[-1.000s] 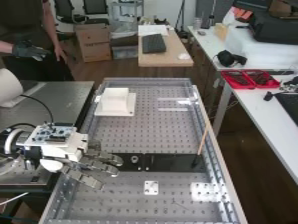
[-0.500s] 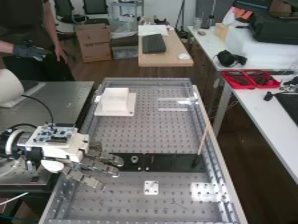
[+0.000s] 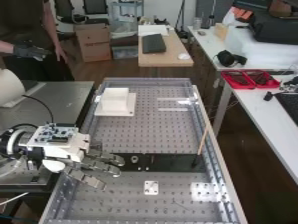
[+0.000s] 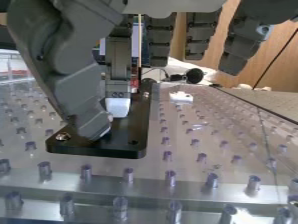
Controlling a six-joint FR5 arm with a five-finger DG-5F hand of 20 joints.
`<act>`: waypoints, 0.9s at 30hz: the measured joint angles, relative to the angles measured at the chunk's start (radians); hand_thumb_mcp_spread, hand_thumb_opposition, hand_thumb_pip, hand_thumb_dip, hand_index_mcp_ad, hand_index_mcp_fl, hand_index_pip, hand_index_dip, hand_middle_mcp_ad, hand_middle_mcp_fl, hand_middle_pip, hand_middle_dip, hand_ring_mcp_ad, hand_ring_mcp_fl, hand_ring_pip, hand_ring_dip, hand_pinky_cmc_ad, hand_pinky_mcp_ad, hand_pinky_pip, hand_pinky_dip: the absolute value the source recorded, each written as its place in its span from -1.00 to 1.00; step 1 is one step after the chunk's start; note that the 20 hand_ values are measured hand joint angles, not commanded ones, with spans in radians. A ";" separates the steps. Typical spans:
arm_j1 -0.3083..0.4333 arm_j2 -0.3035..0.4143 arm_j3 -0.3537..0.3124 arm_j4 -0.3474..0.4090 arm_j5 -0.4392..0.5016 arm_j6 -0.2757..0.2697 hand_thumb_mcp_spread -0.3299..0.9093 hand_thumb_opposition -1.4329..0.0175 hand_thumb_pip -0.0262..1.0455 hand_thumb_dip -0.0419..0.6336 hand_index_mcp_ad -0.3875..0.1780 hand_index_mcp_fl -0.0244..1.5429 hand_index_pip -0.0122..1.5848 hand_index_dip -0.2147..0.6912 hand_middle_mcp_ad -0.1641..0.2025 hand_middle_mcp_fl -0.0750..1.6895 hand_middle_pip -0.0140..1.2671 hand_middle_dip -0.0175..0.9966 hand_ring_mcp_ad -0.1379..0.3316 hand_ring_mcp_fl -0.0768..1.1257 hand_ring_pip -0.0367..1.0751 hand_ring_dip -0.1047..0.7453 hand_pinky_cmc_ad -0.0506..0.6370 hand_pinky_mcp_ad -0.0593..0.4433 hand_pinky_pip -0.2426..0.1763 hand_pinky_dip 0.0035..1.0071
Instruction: Grab the smaller nut and place it in the white container
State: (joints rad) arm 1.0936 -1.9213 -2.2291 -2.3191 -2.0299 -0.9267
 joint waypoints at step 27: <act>0.002 -0.007 0.001 0.002 -0.001 -0.002 0.17 -0.16 0.44 -0.19 -0.17 -0.80 0.97 -0.05 0.24 -0.91 -0.77 -0.50 0.28 -0.88 -0.82 -0.52 0.29 0.44 -0.20 -0.65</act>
State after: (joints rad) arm 1.0960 -1.9281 -2.2280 -2.3167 -2.0312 -0.9290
